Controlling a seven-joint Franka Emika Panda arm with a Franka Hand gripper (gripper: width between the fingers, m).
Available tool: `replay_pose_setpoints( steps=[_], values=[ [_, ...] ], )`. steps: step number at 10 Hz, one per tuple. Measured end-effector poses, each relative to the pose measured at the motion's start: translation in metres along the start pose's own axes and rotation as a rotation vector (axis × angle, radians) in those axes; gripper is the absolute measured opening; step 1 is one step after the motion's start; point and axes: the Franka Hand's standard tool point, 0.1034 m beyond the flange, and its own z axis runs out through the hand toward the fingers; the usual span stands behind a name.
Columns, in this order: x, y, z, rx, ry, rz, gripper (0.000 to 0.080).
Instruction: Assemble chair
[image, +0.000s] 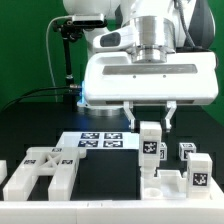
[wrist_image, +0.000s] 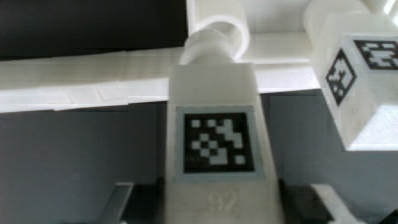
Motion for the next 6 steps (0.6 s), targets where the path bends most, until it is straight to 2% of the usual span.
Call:
replay_pose_setpoints(
  steps=[4,6],
  values=[
    [-0.001,-0.002,0.017,-0.006,-0.005,-0.009,0.0287],
    [-0.002,-0.007,0.019,-0.003,-0.009,-0.015,0.0287]
  ],
)
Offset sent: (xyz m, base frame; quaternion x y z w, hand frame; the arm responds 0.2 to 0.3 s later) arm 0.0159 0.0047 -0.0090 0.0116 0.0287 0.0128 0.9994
